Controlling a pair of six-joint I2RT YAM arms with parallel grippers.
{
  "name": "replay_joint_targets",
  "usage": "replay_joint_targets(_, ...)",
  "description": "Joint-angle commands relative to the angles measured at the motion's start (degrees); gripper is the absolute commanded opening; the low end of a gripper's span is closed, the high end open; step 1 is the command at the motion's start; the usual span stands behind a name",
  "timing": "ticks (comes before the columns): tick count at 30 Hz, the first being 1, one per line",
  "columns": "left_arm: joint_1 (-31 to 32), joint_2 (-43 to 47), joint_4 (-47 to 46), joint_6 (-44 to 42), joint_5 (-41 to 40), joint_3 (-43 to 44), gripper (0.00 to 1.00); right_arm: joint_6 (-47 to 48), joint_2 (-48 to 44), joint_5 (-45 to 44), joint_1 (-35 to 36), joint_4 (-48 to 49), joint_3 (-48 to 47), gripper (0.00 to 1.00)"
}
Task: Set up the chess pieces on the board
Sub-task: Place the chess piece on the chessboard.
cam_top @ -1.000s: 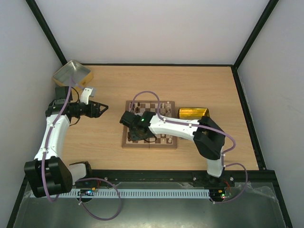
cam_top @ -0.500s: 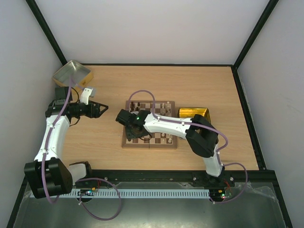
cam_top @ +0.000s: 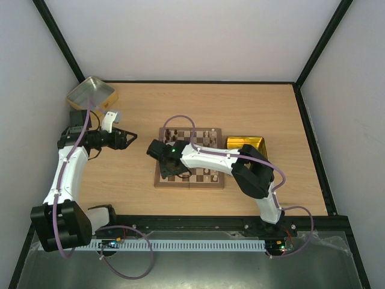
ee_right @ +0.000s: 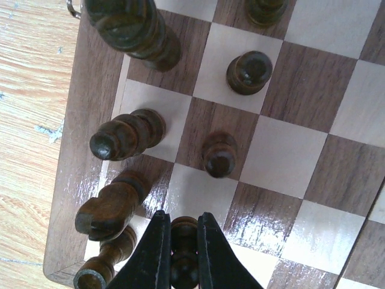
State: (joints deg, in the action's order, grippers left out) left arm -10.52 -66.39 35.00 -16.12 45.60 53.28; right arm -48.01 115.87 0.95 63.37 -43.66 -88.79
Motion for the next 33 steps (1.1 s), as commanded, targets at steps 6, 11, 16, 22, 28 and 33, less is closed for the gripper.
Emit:
replay_joint_targets(6,-0.13,0.56,0.07,-0.78,1.46,-0.53,0.74,0.36,1.22,-1.48,-1.06,-0.78,-1.65,0.05)
replay_joint_targets(11,-0.18,0.36,-0.03,-0.87,1.33,-0.55,0.74,0.28,1.34,-1.07,-1.13,-0.60,-1.56,0.11)
replay_joint_targets(16,-0.19,0.30,-0.06,-0.86,1.42,-0.59,0.74,0.09,1.18,-0.94,-1.14,-0.37,-1.60,0.14)
replay_joint_targets(22,-0.15,0.37,-0.10,-0.84,1.30,-0.63,0.74,-0.21,0.55,-0.59,-1.15,0.10,-1.58,0.17)
replay_joint_targets(28,-0.18,0.65,-0.17,-0.80,1.15,-0.63,0.74,-0.40,-0.14,-1.02,-1.24,-0.23,-1.64,0.17)
replay_joint_targets(33,-0.18,0.76,-0.07,-0.79,1.13,-0.70,0.74,-0.78,-1.71,-1.85,-1.35,-0.63,-1.60,0.17)
